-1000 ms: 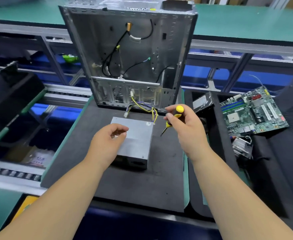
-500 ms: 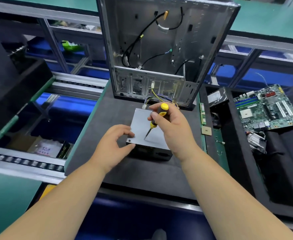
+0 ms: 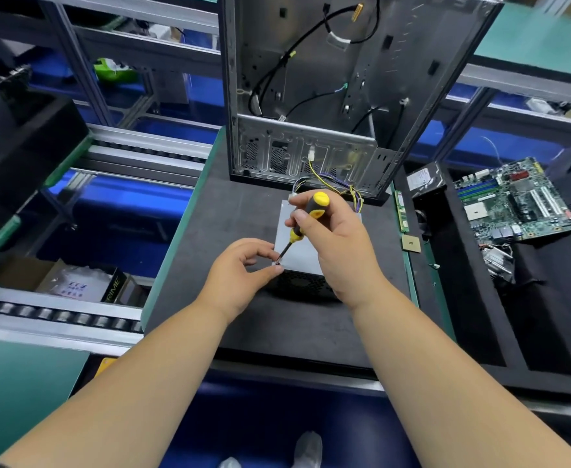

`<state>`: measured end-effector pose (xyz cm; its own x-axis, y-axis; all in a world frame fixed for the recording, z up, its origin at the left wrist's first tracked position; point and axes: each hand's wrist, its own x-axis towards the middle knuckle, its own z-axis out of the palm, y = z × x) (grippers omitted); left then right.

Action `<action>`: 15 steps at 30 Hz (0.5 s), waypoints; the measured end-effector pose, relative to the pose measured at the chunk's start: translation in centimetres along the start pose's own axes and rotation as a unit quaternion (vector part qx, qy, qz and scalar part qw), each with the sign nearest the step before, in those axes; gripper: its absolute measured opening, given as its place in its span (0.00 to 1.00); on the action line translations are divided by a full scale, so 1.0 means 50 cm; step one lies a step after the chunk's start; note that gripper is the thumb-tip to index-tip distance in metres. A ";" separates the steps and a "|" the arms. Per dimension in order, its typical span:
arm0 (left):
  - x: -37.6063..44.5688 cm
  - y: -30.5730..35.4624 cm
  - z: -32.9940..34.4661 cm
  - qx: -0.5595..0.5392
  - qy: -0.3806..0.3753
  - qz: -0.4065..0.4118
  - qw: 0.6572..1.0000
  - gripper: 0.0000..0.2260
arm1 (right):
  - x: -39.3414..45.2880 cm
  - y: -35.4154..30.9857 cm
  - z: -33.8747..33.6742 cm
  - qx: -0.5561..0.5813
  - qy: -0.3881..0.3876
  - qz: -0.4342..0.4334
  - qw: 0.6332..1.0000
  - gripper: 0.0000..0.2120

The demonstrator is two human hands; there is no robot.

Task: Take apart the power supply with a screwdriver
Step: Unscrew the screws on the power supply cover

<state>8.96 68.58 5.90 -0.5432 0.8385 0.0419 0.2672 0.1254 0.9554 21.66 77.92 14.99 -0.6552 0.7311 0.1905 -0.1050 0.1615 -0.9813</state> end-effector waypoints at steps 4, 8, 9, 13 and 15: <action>0.006 -0.004 -0.002 -0.006 -0.008 -0.009 1.000 0.06 | -0.003 -0.004 0.006 -0.027 0.006 -0.004 1.000 0.10; 0.007 -0.003 -0.007 -0.002 -0.013 -0.005 1.000 0.07 | -0.009 -0.008 0.006 -0.039 0.009 -0.011 0.999 0.10; 0.007 -0.002 -0.008 0.000 -0.015 -0.001 1.000 0.07 | -0.011 -0.009 0.006 -0.039 0.011 -0.010 0.999 0.10; 0.009 -0.002 -0.011 0.018 -0.021 0.016 1.000 0.09 | -0.015 -0.009 0.003 -0.044 0.012 -0.010 0.999 0.09; 0.010 -0.003 -0.012 0.027 -0.023 0.019 0.999 0.09 | -0.014 -0.009 0.003 -0.051 0.011 -0.010 0.999 0.09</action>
<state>8.16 68.66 5.94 -0.4953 0.8664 0.0643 0.3314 0.1200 0.9358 22.06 77.21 15.28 -0.6369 0.7411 0.2124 -0.0409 0.2427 -0.9692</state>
